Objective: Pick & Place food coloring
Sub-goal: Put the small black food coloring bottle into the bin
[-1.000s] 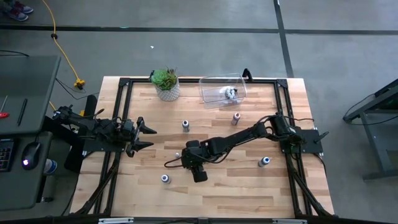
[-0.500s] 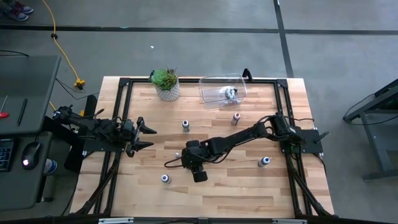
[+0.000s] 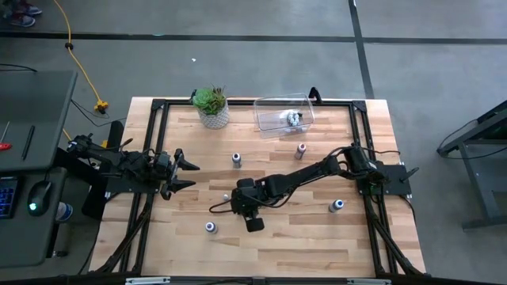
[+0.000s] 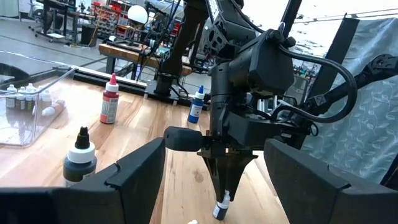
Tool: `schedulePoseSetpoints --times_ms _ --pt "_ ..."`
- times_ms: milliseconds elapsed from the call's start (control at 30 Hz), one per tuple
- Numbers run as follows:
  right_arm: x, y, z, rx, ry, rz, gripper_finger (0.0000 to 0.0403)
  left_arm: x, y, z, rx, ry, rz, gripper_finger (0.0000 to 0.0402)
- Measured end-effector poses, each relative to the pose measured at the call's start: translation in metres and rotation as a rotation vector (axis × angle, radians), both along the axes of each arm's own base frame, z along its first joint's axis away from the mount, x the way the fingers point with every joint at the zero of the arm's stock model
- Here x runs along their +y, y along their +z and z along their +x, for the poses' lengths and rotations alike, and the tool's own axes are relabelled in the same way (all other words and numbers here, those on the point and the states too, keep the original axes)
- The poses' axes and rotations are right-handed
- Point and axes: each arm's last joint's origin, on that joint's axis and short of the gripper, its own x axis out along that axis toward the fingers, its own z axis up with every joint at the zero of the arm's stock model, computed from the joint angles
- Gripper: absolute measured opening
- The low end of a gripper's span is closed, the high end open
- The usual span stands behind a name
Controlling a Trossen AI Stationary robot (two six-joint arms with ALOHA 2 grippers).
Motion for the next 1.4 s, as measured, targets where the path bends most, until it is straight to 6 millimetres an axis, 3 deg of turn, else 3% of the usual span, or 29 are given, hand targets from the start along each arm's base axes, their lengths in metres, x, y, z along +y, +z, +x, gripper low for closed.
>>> schedulePoseSetpoints --times_ms 433,767,1067,1400 --pt "0.000 0.009 0.000 0.003 -0.033 0.019 0.0037 0.000 0.000 0.000 0.000 0.000 0.000 0.0271" --pt "-0.010 0.076 0.014 -0.080 -0.082 0.015 0.0037 0.000 0.000 0.000 0.000 0.000 0.000 0.0271" --pt "-0.024 0.141 0.014 -0.128 -0.130 -0.005 0.0037 0.000 0.000 0.000 0.000 0.000 0.000 0.0271" --pt "-0.043 0.190 0.007 -0.193 -0.135 -0.014 0.0037 0.000 0.000 0.000 0.000 0.000 0.000 0.0271"
